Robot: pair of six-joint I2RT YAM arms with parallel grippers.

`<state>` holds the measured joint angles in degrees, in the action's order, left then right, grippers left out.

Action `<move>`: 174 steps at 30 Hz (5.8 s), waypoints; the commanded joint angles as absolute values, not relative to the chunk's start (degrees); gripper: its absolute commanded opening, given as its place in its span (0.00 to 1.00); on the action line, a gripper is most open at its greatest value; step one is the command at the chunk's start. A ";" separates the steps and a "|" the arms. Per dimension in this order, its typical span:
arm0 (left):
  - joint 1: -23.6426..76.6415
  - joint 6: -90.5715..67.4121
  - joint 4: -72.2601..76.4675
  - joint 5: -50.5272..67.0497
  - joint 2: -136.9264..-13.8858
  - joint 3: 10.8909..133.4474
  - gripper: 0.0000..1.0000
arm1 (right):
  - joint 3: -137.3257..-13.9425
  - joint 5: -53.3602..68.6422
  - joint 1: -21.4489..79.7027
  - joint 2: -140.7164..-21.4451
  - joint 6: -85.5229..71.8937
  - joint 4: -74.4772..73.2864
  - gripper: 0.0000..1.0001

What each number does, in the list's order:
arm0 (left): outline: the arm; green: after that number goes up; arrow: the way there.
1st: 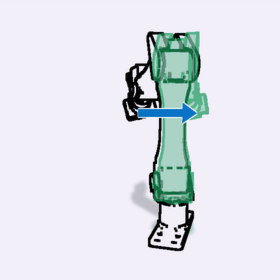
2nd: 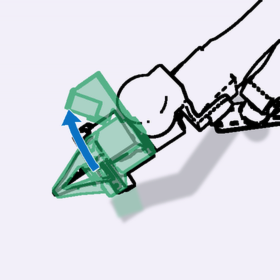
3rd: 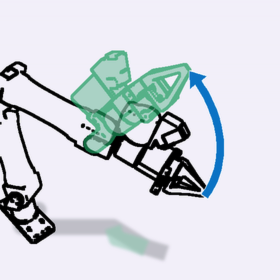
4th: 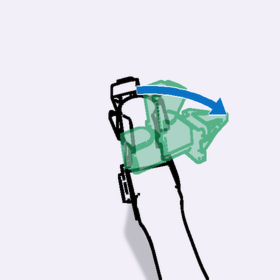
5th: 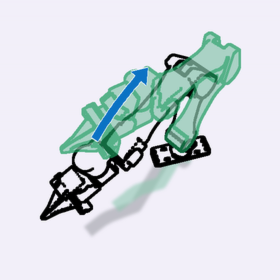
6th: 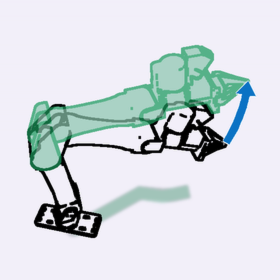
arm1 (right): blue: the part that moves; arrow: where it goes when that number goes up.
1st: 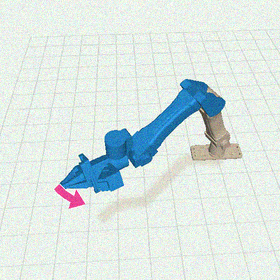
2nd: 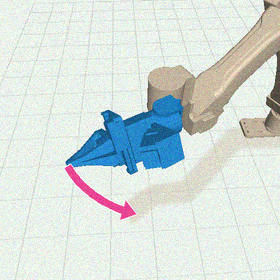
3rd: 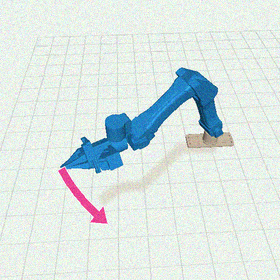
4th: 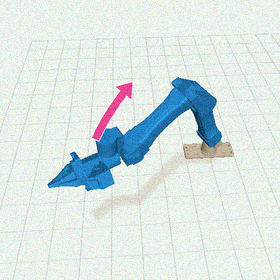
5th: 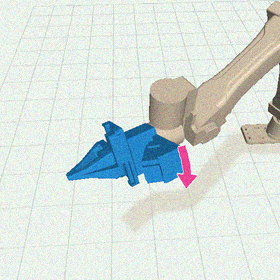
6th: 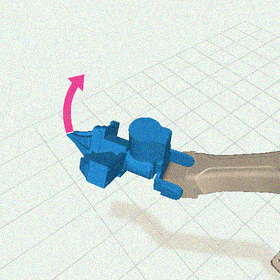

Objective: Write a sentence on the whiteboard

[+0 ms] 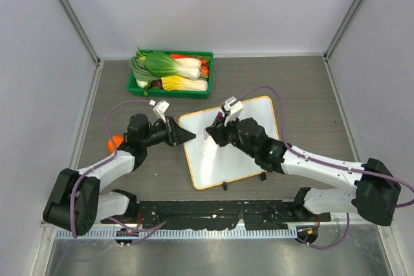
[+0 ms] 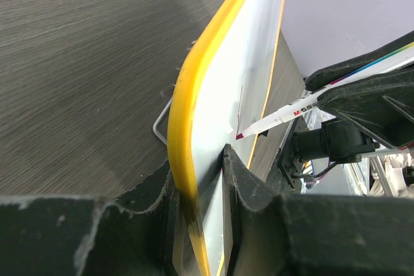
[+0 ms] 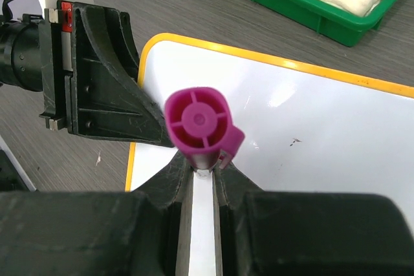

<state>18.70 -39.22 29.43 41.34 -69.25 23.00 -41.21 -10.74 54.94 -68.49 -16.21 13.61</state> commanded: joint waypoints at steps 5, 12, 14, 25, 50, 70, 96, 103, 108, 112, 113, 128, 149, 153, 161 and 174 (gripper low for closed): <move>18.81 -29.44 25.05 34.19 -70.40 21.09 0.00 | -41.83 -10.72 55.63 -70.05 -16.52 14.41 0.01; 18.90 -29.44 25.05 34.19 -70.49 21.09 0.00 | -43.15 -12.74 55.90 -71.37 -17.14 17.40 0.01; 18.81 -29.44 25.05 34.19 -70.40 21.09 0.00 | -43.16 -13.36 55.72 -71.19 -17.40 18.01 0.01; 18.81 -29.44 25.14 34.19 -70.49 21.09 0.00 | -39.64 -9.57 55.64 -63.20 -21.53 24.09 0.01; 18.90 -29.35 25.05 34.01 -70.49 21.09 0.00 | -41.49 -18.90 54.93 -66.62 -19.16 18.02 0.01; 18.81 -29.27 25.14 34.01 -70.49 21.09 0.00 | -39.03 -15.21 54.84 -67.32 -21.09 14.77 0.01; 18.81 -29.44 25.22 34.01 -70.67 21.09 0.00 | -40.43 -24.17 54.67 -66.27 -20.30 14.24 0.01; 18.81 -29.44 25.22 34.01 -70.75 21.09 0.00 | -41.48 -23.91 54.75 -67.15 -20.65 15.21 0.01; 18.81 -29.44 25.22 34.10 -70.75 21.09 0.00 | -41.75 -23.73 54.76 -67.94 -20.74 15.91 0.01; 18.81 -29.44 25.23 34.10 -70.84 21.18 0.00 | -42.89 -22.77 54.76 -69.17 -21.18 15.82 0.01; 18.81 -29.44 25.22 34.28 -70.84 21.27 0.00 | -43.15 -22.15 54.76 -69.26 -21.18 15.91 0.01; 18.81 -29.27 25.05 34.19 -70.14 21.09 0.00 | -42.19 -18.20 53.71 -64.78 -21.62 14.94 0.01; 18.90 -29.09 24.87 34.10 -70.14 21.09 0.00 | -40.87 -16.44 51.86 -65.21 -22.59 15.20 0.01; 18.81 -29.18 24.87 34.10 -70.14 21.09 0.00 | -40.52 -16.52 51.86 -65.92 -22.94 15.29 0.01; 18.81 -29.18 24.96 34.28 -70.40 21.18 0.00 | -38.85 -17.49 51.86 -64.87 -22.94 13.89 0.01; 18.81 -29.01 24.96 34.19 -70.40 21.18 0.00 | -35.25 -16.44 51.86 -62.05 -24.26 12.22 0.01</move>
<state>18.70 -38.72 29.69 41.41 -69.25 22.90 -36.58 -15.68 52.01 -63.31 -24.21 13.65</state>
